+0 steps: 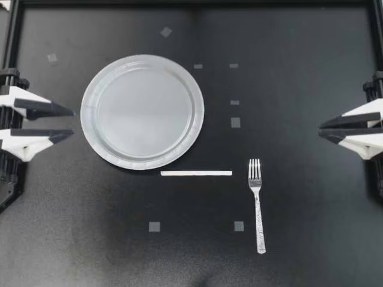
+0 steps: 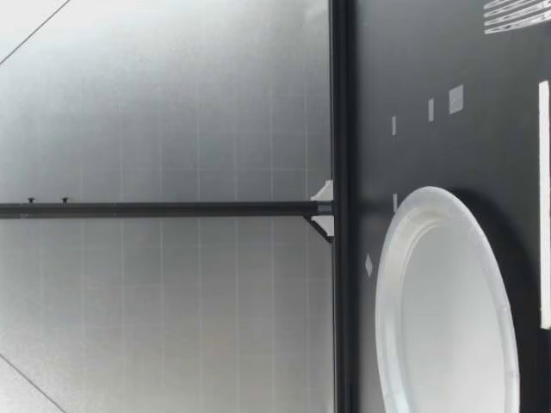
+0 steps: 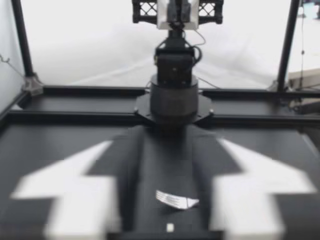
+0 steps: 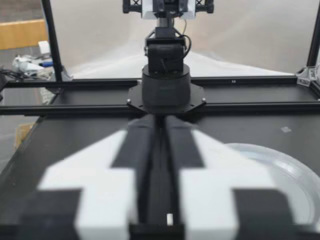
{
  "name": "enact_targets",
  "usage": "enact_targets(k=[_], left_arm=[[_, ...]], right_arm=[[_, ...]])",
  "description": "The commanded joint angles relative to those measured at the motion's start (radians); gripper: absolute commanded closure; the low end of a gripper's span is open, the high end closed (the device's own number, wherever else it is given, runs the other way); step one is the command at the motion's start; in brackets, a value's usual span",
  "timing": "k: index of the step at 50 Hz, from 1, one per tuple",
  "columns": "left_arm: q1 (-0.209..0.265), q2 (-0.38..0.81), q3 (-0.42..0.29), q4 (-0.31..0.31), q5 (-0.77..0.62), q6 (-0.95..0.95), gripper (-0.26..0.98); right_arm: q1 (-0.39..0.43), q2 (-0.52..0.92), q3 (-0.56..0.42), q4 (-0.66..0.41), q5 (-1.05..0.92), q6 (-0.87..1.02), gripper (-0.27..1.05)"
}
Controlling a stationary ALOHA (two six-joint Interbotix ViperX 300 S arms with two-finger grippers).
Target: Pick up the fork and place it on the plate.
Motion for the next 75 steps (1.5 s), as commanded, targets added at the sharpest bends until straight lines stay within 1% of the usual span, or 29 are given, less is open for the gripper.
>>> enact_targets(k=[1,3,5,8,10,12,13,16,19,22,25,29,35,39,41,45,49,53,57,63,68,75], left_arm=[[0.003,-0.006,0.005,-0.026,-0.008,-0.009,0.61],[0.003,-0.012,0.006,-0.051,-0.005,-0.015,0.66],[0.003,-0.017,0.0,-0.084,0.003,-0.029,0.71],[0.003,-0.017,-0.023,-0.129,0.028,-0.048,0.72],[0.005,-0.006,-0.052,-0.147,0.077,-0.058,0.72],[0.003,0.014,-0.081,-0.152,0.15,-0.058,0.72],[0.003,0.023,-0.095,-0.152,0.183,-0.058,0.72],[0.003,0.069,-0.135,-0.152,0.267,-0.048,0.72],[0.005,0.106,-0.161,-0.152,0.278,-0.046,0.72],[0.003,0.135,-0.17,-0.15,0.239,-0.046,0.72],[0.005,0.146,-0.164,-0.15,0.186,-0.044,0.72],[0.003,0.138,-0.137,-0.141,0.112,-0.043,0.72],[0.003,0.123,-0.086,-0.127,0.051,-0.046,0.72],[0.005,0.121,-0.075,-0.126,0.044,-0.044,0.72],[0.005,0.123,-0.075,-0.127,0.044,-0.044,0.72],[0.003,0.129,-0.074,-0.121,0.051,-0.043,0.72],[0.003,0.129,-0.066,-0.115,0.055,-0.044,0.72],[0.003,0.13,-0.054,-0.115,0.049,-0.043,0.72],[0.005,0.135,-0.043,-0.115,0.037,-0.044,0.72],[0.003,0.135,-0.02,-0.115,0.026,-0.044,0.72],[0.003,0.132,-0.003,-0.115,0.021,-0.044,0.72],[0.005,0.127,0.003,-0.115,0.021,-0.044,0.72]], right_arm=[[0.005,-0.003,-0.012,0.008,-0.005,0.002,0.7],[0.003,-0.012,-0.014,0.017,-0.005,0.012,0.75],[0.002,-0.025,-0.021,0.055,-0.005,0.037,0.8],[-0.002,-0.038,-0.046,0.16,0.009,0.1,0.82],[-0.003,-0.035,-0.069,0.225,0.04,0.146,0.82],[-0.009,-0.015,-0.104,0.324,0.133,0.212,0.82],[-0.014,-0.003,-0.117,0.353,0.176,0.233,0.82],[-0.031,0.055,-0.16,0.428,0.35,0.308,0.82],[-0.04,0.12,-0.189,0.462,0.489,0.376,0.82],[-0.04,0.193,-0.21,0.476,0.586,0.471,0.81],[-0.034,0.25,-0.21,0.482,0.62,0.569,0.81],[-0.003,0.31,-0.206,0.48,0.629,0.69,0.8],[0.046,0.376,-0.201,0.479,0.607,0.769,0.74],[0.074,0.456,-0.201,0.482,0.561,0.83,0.66],[0.087,0.517,-0.209,0.482,0.541,0.867,0.6],[0.091,0.623,-0.232,0.479,0.54,0.9,0.47],[0.089,0.735,-0.275,0.479,0.546,0.905,0.3],[0.084,0.818,-0.314,0.479,0.545,0.91,0.2],[0.084,0.887,-0.362,0.479,0.558,0.922,0.21],[0.084,0.943,-0.413,0.479,0.62,0.933,0.23],[0.084,0.957,-0.425,0.479,0.684,0.945,0.23],[0.084,0.962,-0.426,0.471,0.704,0.965,0.23]])
